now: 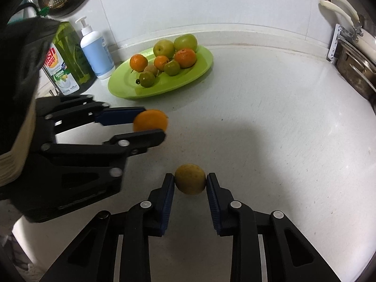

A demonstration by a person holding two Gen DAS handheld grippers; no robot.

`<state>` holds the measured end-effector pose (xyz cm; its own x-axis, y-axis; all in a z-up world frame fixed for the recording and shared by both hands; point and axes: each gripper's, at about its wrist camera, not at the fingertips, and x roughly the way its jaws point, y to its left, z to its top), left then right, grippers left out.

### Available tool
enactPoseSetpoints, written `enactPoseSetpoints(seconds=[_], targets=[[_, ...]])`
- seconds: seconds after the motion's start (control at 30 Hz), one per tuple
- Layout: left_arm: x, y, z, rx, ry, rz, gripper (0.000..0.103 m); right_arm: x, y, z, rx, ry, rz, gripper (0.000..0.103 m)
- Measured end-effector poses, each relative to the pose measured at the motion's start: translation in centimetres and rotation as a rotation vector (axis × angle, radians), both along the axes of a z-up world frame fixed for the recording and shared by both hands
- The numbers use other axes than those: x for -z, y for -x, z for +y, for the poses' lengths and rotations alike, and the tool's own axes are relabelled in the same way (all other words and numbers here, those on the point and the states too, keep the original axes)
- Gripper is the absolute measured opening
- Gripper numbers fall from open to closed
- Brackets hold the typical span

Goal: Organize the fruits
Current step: 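Grasp the orange with the left tool while the right tool grasps the brown kiwi, then carry the orange in the left tool to the plate while the right tool carries the kiwi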

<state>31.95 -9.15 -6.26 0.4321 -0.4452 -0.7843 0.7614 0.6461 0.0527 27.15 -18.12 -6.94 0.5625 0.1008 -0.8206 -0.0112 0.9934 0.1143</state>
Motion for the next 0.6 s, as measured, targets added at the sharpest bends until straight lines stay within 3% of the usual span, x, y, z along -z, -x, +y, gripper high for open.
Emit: enactPoseSetpoints(seconds=[0.6], targets=[[-4.3, 2.2, 3.9, -0.236, 0.104, -0.026, 0.033, -4.5, 0.0, -0.1, -0.051, 0.003, -0.135, 0.030]])
